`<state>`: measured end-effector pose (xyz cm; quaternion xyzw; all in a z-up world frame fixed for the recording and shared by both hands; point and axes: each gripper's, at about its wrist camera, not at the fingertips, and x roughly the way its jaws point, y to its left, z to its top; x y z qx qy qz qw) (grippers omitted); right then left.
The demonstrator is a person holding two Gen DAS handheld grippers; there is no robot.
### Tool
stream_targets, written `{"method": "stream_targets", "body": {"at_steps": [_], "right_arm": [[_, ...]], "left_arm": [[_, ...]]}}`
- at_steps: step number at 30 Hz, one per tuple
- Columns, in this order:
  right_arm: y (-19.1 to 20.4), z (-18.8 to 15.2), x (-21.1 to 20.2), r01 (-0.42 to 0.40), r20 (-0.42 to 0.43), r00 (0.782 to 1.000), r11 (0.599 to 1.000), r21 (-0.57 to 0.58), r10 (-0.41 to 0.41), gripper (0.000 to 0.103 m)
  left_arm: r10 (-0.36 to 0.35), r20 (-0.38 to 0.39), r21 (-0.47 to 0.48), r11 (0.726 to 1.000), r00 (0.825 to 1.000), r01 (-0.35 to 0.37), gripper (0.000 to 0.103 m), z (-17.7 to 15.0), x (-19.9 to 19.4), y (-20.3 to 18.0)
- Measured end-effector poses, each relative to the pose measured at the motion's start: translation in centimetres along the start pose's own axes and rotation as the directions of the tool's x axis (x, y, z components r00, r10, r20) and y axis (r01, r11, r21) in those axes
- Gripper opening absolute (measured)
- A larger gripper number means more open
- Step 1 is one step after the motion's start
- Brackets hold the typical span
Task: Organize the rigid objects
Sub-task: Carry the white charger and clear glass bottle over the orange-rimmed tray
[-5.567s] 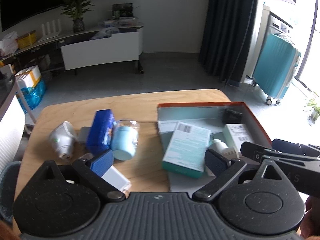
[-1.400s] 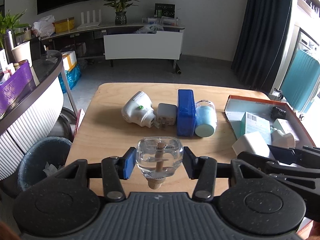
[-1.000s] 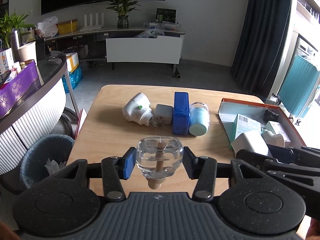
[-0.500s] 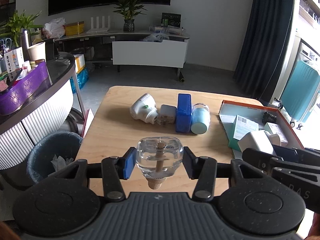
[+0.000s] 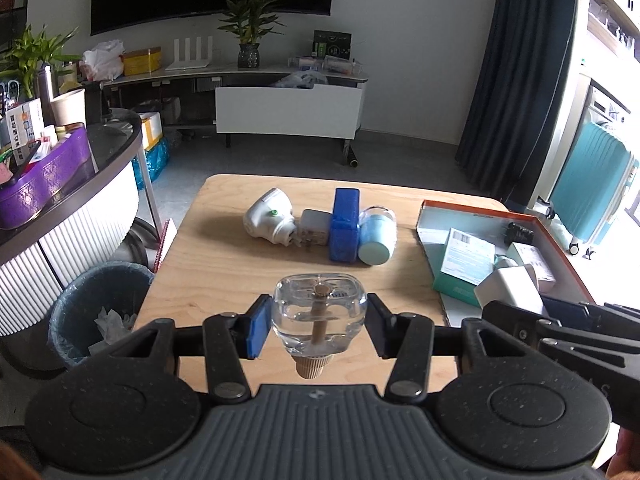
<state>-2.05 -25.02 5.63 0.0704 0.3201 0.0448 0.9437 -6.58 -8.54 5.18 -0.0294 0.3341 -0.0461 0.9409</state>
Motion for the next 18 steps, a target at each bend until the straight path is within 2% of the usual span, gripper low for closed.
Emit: {"method": "stream_targets", "body": {"at_steps": [18], "right_arm": [[-1.3,-0.6,-0.7,0.023,0.0,1.0,0.999,0.031,-0.023,0.05]], "left_arm": [[-0.028,-0.011,0.032,0.999,1.0,0.028,0.05,-0.5,0.3,-1.3]]}}
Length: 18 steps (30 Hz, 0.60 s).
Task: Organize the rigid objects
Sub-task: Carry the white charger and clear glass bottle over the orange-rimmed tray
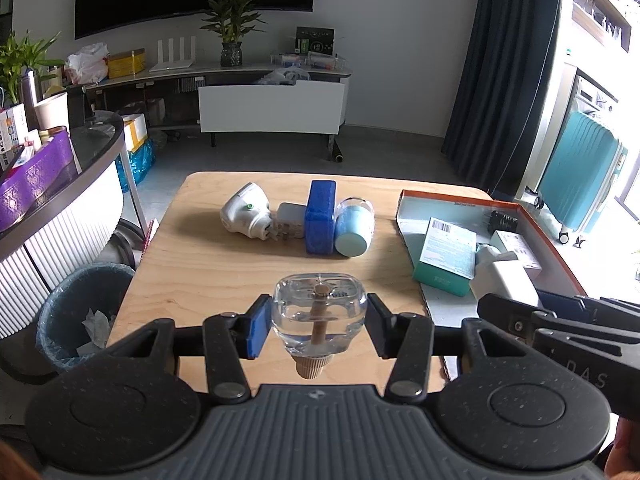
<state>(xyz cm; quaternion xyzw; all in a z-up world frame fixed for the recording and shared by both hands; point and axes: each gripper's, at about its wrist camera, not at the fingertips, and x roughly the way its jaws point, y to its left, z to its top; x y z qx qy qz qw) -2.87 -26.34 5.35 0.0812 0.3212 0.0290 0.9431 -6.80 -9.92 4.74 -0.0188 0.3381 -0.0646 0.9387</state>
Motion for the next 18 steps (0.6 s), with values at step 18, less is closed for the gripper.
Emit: {"method": "stream_targets", "body": {"at_steps": [18], "right_arm": [[-2.1,-0.4,0.0,0.04,-0.009,0.999,0.998,0.046,-0.04,0.05]], "left_arm": [[-0.027,-0.015,0.024,0.999,1.0,0.027,0.05,-0.1,0.7,-1.6]]}}
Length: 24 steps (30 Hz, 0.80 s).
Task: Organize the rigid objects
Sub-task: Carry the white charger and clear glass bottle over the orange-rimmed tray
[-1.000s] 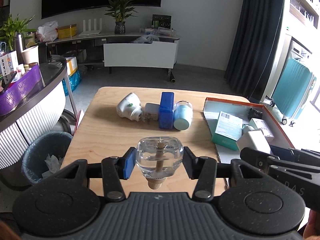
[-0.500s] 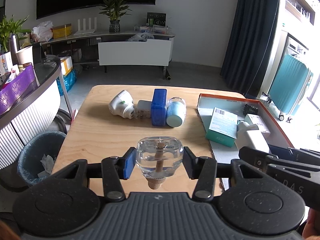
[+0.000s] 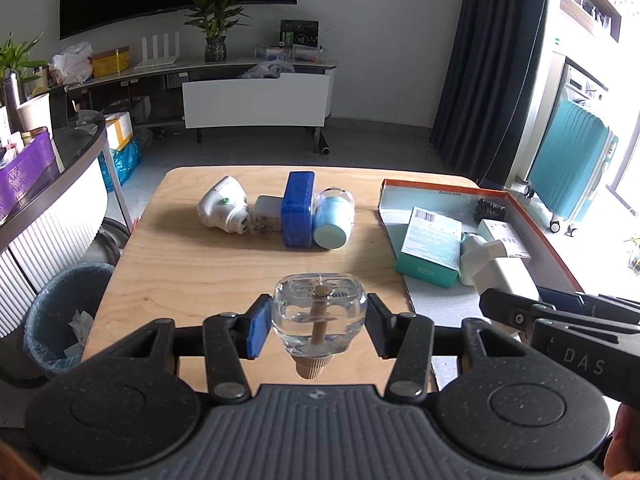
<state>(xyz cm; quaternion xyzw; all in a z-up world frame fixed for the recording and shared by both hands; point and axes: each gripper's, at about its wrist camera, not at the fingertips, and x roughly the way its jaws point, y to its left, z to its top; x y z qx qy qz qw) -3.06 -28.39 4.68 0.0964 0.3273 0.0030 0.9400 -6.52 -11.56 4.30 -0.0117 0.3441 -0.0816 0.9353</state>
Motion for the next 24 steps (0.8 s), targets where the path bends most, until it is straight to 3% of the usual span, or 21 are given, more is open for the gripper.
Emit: {"method": "stream_targets", "body": {"at_steps": [24], "right_arm": [[-3.9,-0.4,-0.7,0.08,0.003,0.997,0.996,0.048,-0.08,0.05]], "left_arm": [[-0.066,-0.031,0.049,0.997,0.997,0.067,0.05,0.0,1.6,-3.8]]}}
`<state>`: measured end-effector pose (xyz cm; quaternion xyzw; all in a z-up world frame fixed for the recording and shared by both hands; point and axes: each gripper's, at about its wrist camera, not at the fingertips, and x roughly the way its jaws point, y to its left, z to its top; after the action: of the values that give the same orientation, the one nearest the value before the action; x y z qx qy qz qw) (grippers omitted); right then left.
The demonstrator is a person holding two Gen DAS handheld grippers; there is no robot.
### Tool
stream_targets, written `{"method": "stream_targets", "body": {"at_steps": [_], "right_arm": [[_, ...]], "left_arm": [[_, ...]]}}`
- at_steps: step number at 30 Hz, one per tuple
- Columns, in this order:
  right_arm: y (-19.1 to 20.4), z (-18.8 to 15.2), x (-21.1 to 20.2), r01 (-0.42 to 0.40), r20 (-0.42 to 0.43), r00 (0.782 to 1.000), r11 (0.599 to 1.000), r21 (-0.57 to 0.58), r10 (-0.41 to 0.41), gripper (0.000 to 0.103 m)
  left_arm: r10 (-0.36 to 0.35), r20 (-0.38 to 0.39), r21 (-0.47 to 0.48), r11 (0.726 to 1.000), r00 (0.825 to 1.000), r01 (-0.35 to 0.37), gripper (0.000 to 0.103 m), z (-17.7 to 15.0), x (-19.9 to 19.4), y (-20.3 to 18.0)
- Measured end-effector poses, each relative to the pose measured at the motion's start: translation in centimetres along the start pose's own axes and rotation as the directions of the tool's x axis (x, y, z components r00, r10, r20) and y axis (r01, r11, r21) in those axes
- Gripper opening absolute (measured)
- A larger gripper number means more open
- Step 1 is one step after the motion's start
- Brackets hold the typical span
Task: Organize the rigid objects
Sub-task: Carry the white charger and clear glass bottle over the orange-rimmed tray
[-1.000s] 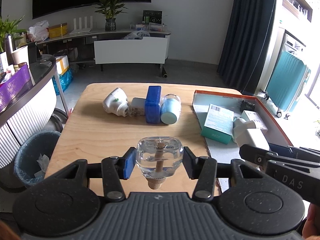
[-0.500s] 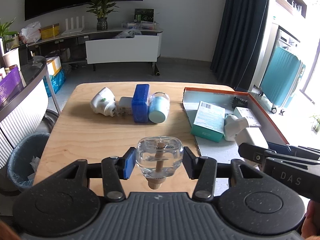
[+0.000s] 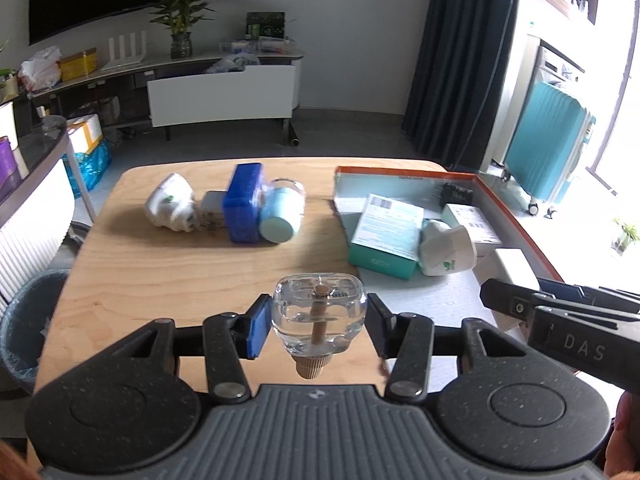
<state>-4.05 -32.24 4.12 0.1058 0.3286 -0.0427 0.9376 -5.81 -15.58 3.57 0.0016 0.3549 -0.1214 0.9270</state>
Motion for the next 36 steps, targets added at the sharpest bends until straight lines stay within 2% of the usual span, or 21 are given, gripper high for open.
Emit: {"method": "stream_targets", "body": {"at_steps": [17,36], "right_arm": [[-5.6,0.1,-1.1,0.105,0.021,0.994,0.991,0.08,-0.107,0.05],[-8.9,1.0,0.1,0.149,0.008,0.989,0.986,0.079,-0.15,0.05]], "left_arm": [[-0.095,-0.016,0.085,0.992,0.995,0.096,0.05,1.2,2.4,-6.0],[-0.12,-0.05,0.117,0.985,0.992,0.125,0.05,1.3,4.6,-9.6]]}}
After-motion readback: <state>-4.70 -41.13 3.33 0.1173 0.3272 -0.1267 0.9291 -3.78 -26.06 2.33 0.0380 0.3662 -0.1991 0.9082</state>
